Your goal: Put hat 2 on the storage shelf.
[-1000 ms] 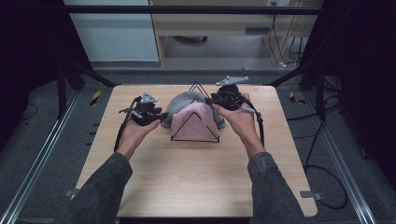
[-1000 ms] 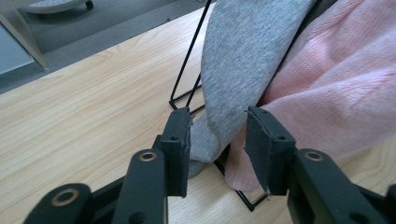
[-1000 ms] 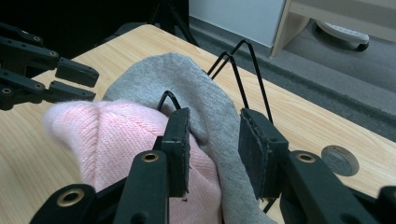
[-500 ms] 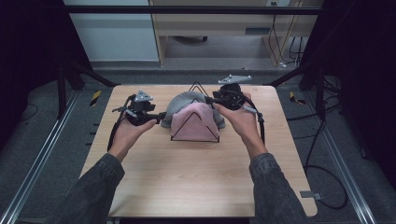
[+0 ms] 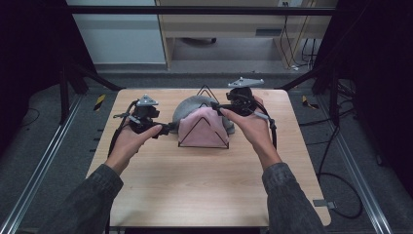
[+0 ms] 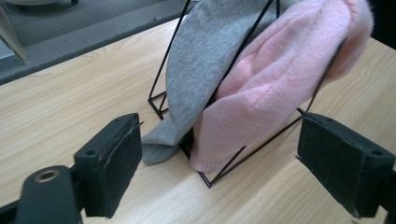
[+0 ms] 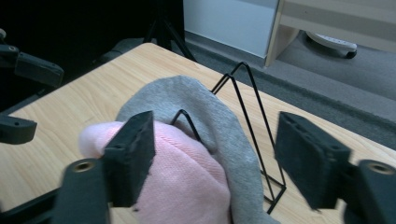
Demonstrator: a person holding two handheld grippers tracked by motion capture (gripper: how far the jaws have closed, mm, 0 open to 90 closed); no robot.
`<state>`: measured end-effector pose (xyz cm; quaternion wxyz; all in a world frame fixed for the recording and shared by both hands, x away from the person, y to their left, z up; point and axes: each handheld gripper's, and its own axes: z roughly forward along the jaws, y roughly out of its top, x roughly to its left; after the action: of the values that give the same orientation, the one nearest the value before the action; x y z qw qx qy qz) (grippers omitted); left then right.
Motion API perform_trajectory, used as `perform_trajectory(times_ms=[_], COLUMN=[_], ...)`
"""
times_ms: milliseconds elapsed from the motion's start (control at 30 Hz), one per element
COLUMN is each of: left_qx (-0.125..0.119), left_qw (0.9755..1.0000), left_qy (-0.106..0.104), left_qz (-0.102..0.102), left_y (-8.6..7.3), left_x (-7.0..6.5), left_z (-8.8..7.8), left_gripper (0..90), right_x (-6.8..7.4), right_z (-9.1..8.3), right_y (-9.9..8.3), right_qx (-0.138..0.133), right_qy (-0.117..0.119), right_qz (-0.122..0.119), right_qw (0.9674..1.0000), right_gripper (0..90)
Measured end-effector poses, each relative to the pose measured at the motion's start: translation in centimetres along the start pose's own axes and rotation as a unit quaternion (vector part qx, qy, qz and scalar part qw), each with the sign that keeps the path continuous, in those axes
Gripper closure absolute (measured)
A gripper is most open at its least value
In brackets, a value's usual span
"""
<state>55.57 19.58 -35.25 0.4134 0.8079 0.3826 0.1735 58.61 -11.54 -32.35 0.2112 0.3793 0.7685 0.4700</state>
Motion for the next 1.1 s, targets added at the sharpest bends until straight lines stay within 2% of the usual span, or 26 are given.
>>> perform_trajectory(times_ms=[33, 200, 400, 433, 567, 733, 800, 833, 933, 1100], left_qx=[0.001, 0.002, 0.009, 0.009, 0.012, 0.019, 0.021, 0.025, 0.03, 0.047], left_qw=[1.0, 0.9999, 0.9993, 0.9988, 0.9985, 0.9981, 0.9979, 0.9977, 0.9977, 0.9969], left_qy=[0.0, 0.0, 0.003, 0.003, 0.002, -0.002, -0.003, -0.004, -0.007, -0.007], left_qz=[0.004, 0.016, 0.036, 0.047, 0.054, 0.058, 0.062, 0.063, 0.061, 0.062], left_y=[0.0, -0.4, -1.2, -1.6, -2.9, -4.7, -5.0, -5.6, -6.4, -8.1], left_x=[-0.1, -0.7, -1.3, -1.4, -1.5, -1.5, -1.5, -1.5, -1.5, -1.6], left_z=[-0.2, -1.2, -2.2, -2.6, -3.2, -3.7, -3.8, -3.9, -3.9, -3.5], left_gripper=[11.9, 10.5, 9.0, 8.0, 6.6, 6.2, 6.1, 6.1, 6.1, 6.1], right_x=[0.2, 0.7, 1.1, 1.4, 1.7, 1.9, 2.0, 2.0, 2.0, 2.1], right_z=[-0.2, -0.9, -1.8, -2.3, -3.4, -4.7, -4.9, -5.3, -5.6, -5.8], right_y=[0.0, -0.4, -1.3, -2.0, -3.1, -4.6, -4.9, -5.7, -6.5, -8.8], right_qx=[0.002, -0.005, -0.004, -0.003, -0.004, -0.001, 0.003, 0.004, 0.008, 0.028], right_qy=[0.007, 0.005, 0.003, 0.006, 0.005, 0.008, 0.007, 0.003, 0.002, 0.002], right_qz=[0.006, 0.007, 0.005, -0.001, -0.014, -0.015, -0.018, -0.022, -0.022, -0.024], right_qw=[1.0, 0.9999, 1.0, 1.0, 0.9999, 0.9999, 0.9998, 0.9997, 0.9997, 0.9993], right_gripper=[21.7, 14.0, 10.2, 8.3, 7.8, 8.0, 8.7, 11.5, 12.3, 13.3])
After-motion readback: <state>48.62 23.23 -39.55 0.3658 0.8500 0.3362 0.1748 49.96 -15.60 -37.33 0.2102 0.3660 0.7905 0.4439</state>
